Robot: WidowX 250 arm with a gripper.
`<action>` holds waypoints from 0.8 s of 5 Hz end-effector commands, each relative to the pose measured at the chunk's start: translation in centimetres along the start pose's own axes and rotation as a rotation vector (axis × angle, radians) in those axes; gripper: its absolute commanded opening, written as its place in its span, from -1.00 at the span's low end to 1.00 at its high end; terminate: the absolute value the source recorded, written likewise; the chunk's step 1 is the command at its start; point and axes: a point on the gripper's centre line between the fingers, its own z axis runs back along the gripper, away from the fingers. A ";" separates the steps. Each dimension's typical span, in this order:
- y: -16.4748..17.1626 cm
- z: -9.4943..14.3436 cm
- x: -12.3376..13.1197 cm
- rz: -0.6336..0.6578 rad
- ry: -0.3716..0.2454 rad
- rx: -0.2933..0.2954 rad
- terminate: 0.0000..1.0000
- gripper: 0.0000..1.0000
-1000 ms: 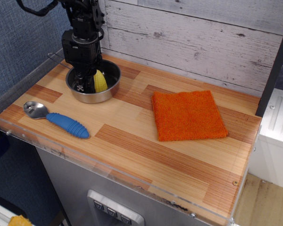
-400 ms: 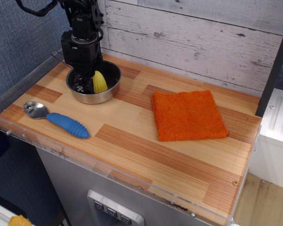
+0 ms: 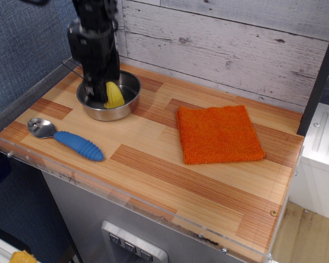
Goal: Place yellow corn into pot, standing up.
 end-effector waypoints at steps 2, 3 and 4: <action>-1.2 10.4 -1.6 -0.078 0.023 -0.202 -1.00 1.00; -1.0 11.4 -2.5 -0.102 0.041 -0.212 -1.00 1.00; -1.0 11.4 -2.5 -0.102 0.041 -0.212 -1.00 1.00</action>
